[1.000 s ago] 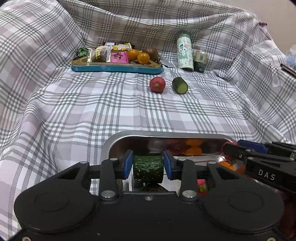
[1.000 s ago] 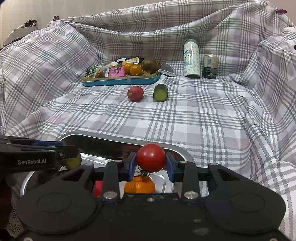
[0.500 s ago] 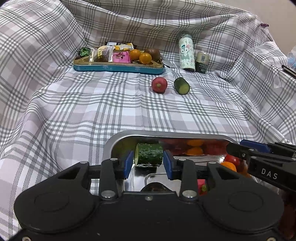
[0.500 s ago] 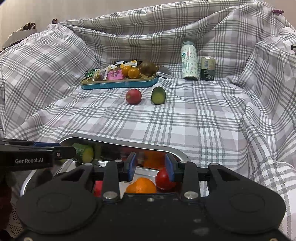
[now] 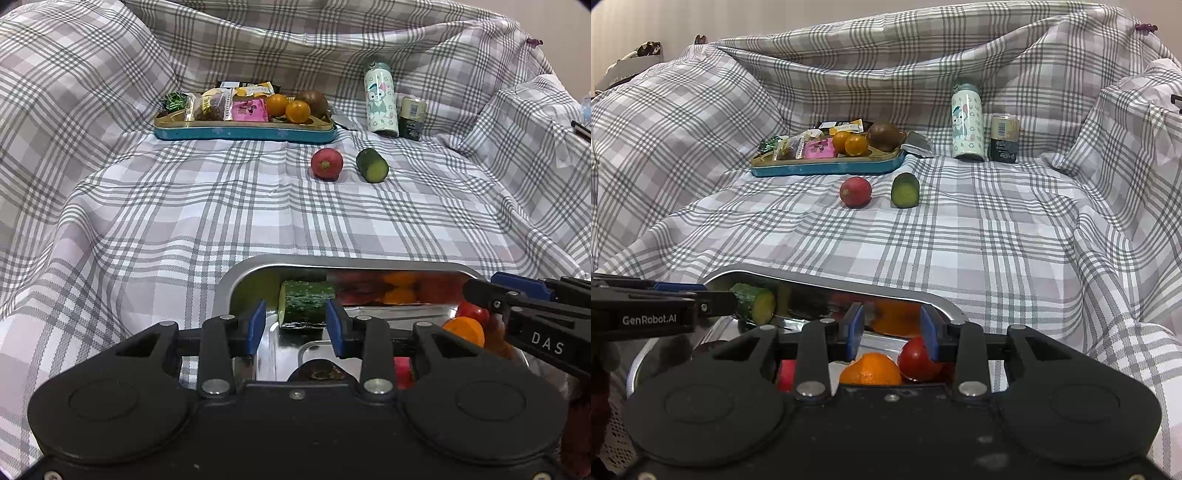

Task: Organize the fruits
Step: 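Lower the tomato and cucumber slice into the steel tray and open both grippers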

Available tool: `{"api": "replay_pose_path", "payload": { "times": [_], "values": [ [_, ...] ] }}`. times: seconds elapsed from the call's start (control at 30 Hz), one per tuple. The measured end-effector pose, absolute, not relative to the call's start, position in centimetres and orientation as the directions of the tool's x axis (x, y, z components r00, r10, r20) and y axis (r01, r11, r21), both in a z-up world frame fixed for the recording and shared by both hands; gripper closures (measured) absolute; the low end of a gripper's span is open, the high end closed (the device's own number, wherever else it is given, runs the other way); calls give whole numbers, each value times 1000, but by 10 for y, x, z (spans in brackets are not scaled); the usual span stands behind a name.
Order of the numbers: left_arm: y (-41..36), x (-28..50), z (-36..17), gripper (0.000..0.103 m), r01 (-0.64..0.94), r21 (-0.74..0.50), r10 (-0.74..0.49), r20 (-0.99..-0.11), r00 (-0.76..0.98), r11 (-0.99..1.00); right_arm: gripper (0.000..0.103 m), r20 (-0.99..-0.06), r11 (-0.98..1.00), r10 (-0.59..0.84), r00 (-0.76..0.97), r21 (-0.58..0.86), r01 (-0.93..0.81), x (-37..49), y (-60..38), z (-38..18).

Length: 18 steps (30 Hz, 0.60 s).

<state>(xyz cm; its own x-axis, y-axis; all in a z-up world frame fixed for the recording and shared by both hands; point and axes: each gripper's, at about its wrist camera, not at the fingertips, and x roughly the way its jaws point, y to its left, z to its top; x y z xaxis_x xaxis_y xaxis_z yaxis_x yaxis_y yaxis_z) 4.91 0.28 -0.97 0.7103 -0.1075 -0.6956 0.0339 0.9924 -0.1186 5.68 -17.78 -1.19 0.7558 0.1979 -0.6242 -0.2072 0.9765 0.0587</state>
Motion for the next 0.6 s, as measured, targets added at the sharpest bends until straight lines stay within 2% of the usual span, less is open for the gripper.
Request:
{"api": "replay_pose_path", "payload": {
  "times": [0.6],
  "values": [
    [1, 50, -13, 59, 14, -72, -62, -716, 695, 997, 67, -630, 980, 180, 755, 47, -194, 59, -178, -13]
  ]
}}
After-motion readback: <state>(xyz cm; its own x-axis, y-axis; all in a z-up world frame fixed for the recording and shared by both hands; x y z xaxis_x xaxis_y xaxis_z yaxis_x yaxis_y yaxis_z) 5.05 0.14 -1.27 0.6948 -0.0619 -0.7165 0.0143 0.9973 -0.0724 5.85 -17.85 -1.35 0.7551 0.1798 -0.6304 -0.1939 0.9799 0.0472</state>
